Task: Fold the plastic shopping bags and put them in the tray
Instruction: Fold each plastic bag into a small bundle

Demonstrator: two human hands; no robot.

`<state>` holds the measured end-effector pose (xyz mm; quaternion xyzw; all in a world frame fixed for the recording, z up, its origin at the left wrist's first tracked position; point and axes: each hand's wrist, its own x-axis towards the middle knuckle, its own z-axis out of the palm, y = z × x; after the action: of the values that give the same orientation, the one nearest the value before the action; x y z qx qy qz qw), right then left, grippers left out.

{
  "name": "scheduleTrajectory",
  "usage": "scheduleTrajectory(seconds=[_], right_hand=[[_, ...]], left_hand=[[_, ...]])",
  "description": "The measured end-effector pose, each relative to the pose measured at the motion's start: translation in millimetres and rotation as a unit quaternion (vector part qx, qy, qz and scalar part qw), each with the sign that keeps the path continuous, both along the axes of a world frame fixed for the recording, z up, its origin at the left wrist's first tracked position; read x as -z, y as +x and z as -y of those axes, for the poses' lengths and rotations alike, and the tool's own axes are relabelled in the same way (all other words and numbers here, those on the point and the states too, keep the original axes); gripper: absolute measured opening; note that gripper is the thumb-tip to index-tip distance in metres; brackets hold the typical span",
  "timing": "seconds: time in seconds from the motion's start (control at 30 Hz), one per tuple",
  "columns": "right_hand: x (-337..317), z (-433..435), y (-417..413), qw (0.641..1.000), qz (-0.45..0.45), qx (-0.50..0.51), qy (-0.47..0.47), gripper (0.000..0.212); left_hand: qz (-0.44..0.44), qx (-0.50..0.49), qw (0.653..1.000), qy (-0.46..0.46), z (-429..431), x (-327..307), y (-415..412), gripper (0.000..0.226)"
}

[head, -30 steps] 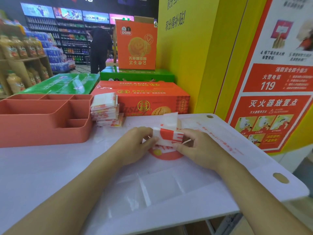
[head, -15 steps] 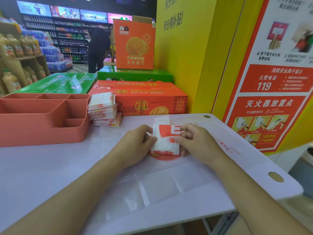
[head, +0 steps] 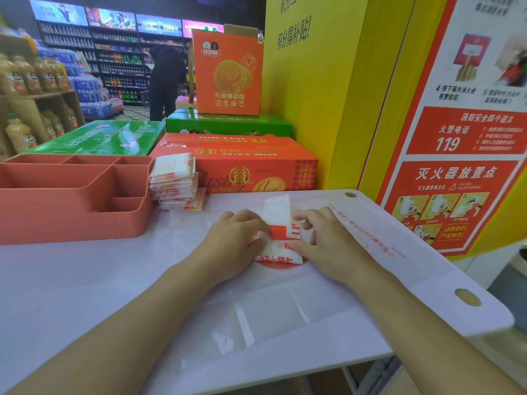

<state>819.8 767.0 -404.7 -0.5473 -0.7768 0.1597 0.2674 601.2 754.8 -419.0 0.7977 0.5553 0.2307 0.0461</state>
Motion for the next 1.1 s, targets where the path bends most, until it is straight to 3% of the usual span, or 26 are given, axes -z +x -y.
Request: scheduleTrajectory(seconds=[0.17,0.3,0.6,0.7,0.87,1.1], right_hand=[[-4.2,4.0,-2.7,0.988,0.129,-0.074,0.041,0.038],[-0.7,3.3,-7.5,0.971,0.215,-0.105,-0.023,0.052],[0.2,3.4,-6.0,0.947,0.289,-0.131,-0.050,0.057],[-2.3,7.5,-6.2,0.951,0.279,-0.125,-0.045,0.057],[-5.2,14.6,0.8,0.975,0.186,-0.124,-0.018,0.061],[-3.6,10.8,3.8,0.985,0.105,-0.127,0.046,0.038]], left_hand=[[-0.080,-0.012,0.996,-0.041,2.5,-3.4,5.6,0.038],[-0.118,-0.013,0.990,-0.074,4.5,-4.5,4.6,0.042],[-0.216,-0.003,0.969,-0.117,8.9,-14.4,8.7,0.049],[-0.204,-0.002,0.973,-0.106,8.6,-13.5,8.8,0.046],[-0.088,0.002,0.992,-0.086,11.3,-5.2,1.7,0.046],[-0.044,0.025,0.995,-0.081,13.2,-11.7,-8.7,0.068]])
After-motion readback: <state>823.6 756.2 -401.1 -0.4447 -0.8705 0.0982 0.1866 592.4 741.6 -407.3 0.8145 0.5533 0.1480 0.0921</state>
